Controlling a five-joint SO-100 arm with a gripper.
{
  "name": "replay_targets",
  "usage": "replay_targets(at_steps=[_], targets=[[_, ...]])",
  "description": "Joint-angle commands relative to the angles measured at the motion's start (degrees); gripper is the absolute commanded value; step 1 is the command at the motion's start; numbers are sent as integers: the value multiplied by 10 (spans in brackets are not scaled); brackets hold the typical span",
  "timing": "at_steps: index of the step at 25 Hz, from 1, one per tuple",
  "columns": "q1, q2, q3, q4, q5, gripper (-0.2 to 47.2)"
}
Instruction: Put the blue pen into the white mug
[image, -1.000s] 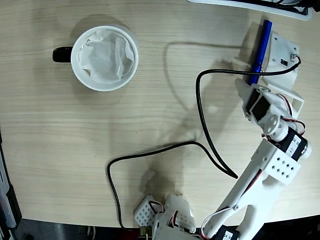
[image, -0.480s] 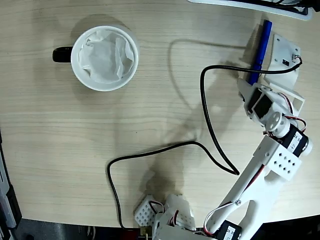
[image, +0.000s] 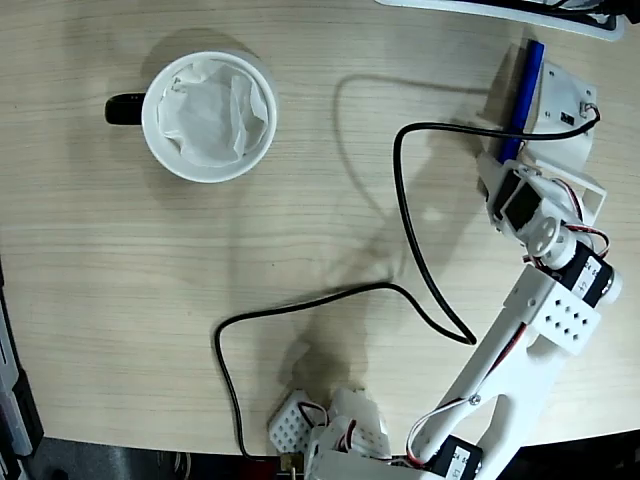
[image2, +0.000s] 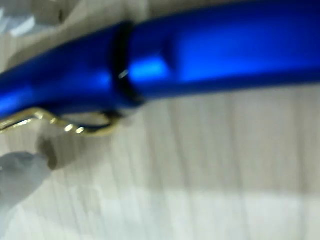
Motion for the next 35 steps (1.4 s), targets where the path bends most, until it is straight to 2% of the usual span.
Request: replay_targets(at_steps=[1,5,7,35], targets=[[0,0,-12,-10,-5,122],[-4,-4,-11,-11,-4,29],[-7,-4,-11,-11,-4,1],[-32,83,63,64,0,0]])
